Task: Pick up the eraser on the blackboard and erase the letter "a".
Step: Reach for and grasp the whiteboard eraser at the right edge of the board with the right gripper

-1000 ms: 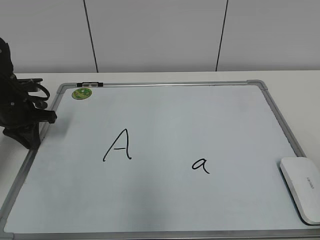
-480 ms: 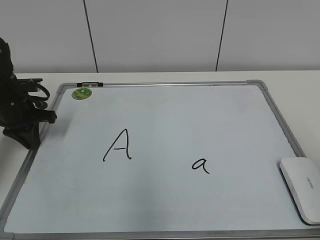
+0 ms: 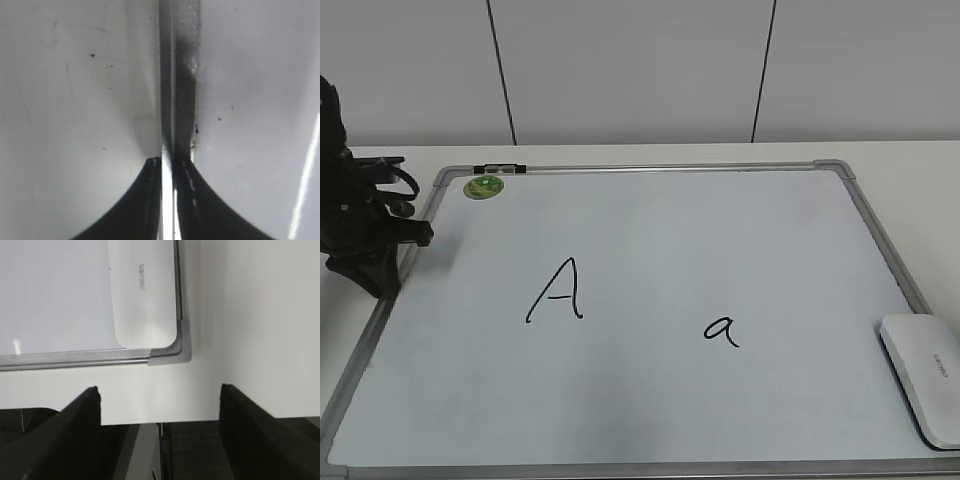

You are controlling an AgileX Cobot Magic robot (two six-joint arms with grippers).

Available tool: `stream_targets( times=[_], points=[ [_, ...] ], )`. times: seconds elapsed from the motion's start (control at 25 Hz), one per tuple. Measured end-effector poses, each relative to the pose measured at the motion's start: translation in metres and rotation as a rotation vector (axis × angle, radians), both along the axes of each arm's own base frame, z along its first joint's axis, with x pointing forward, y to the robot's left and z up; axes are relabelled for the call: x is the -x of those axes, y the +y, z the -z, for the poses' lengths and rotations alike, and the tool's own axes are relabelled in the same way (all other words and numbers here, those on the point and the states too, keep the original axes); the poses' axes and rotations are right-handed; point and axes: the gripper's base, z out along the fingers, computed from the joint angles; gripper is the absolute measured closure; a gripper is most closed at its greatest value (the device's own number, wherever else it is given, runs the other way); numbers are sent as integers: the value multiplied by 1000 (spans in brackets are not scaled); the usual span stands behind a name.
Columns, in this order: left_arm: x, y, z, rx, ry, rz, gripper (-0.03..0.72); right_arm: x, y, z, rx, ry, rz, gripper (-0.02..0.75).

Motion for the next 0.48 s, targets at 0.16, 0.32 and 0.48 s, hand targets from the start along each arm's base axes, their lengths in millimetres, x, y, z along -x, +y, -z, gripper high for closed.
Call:
stream_targets(
  times=[0.16, 0.32, 0.48],
  points=[
    [0, 0, 0, 0, -1, 0, 652, -10, 0, 1, 0, -21, -4, 192],
    [0, 0, 0, 0, -1, 0, 654, -16, 1, 2, -4, -22, -5, 192],
    [0, 0, 0, 0, -1, -2, 655, -26, 4, 7, -34, 12, -8, 192]
  ],
)
